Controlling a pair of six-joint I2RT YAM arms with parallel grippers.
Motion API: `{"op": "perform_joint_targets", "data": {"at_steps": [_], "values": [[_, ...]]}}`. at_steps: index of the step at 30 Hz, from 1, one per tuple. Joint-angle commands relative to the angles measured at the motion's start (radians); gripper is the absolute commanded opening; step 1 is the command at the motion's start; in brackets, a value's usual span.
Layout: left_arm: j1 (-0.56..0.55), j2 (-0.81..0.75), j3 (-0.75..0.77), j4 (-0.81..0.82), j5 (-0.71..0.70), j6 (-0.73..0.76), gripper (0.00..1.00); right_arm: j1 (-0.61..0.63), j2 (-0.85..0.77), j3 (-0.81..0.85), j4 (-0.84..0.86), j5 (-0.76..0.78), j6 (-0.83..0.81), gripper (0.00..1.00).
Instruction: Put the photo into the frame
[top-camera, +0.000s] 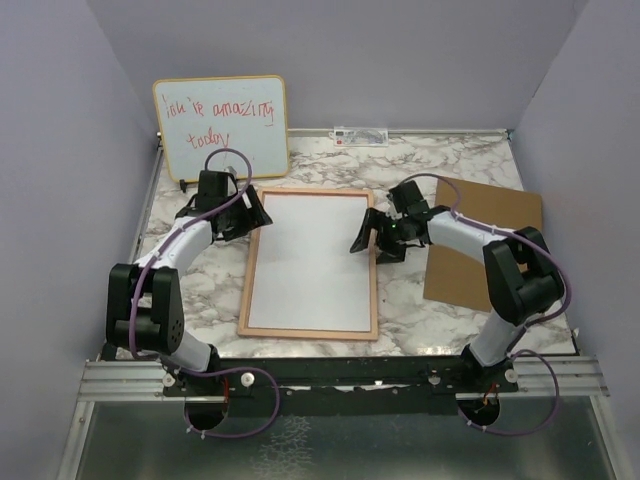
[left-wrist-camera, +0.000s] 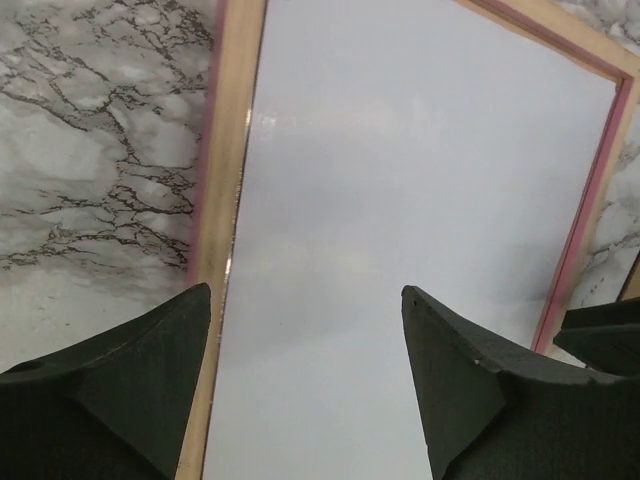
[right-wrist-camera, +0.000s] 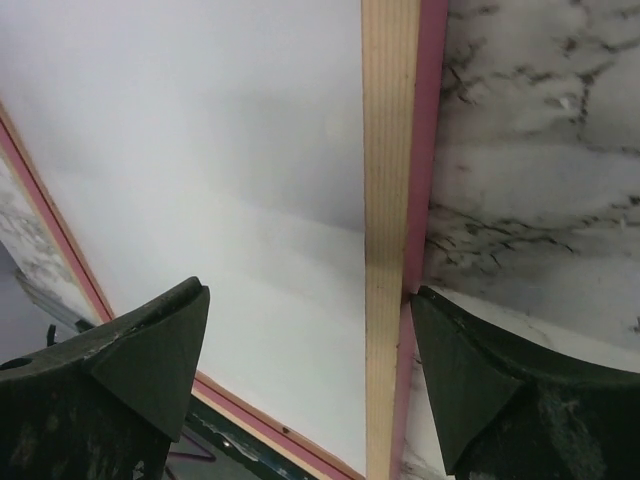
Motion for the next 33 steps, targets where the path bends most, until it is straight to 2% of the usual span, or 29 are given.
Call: {"op": "perform_joint_targets", "data": {"at_steps": [1,3,4,7,10,15,19,24,33], "values": [[0.007,-0.039,0.027,0.023,0.030,-0.012,0.81,0.002,0.048,0.126,0.053,-0.040,-0.047,0.86],[0.009,-0.053,0.021,0.024,0.007,-0.020,0.97,0.002,0.056,0.178,-0.016,0.053,-0.090,0.86],[0.011,-0.063,0.018,0.023,-0.006,-0.030,0.99,-0.001,0.049,0.190,-0.043,0.120,-0.101,0.87],[0.019,-0.082,0.024,0.021,0.025,-0.032,0.99,-0.049,-0.007,0.173,-0.098,0.335,-0.082,0.88],[-0.009,-0.098,-0.012,0.125,0.201,-0.060,0.99,-0.188,-0.085,0.112,-0.127,0.465,-0.026,0.87],[-0.122,-0.097,-0.021,0.182,0.232,-0.119,0.99,-0.429,-0.196,0.049,-0.171,0.631,-0.006,0.87],[-0.233,-0.046,0.014,0.193,0.232,-0.165,0.98,-0.574,-0.188,0.018,-0.213,0.783,-0.024,0.93],[-0.370,0.050,0.079,0.193,0.224,-0.203,0.94,-0.692,-0.138,-0.015,-0.216,0.832,-0.044,1.00],[-0.562,0.290,0.314,0.193,0.219,-0.241,0.93,-0.875,-0.191,-0.132,-0.095,0.784,-0.108,1.00]]}}
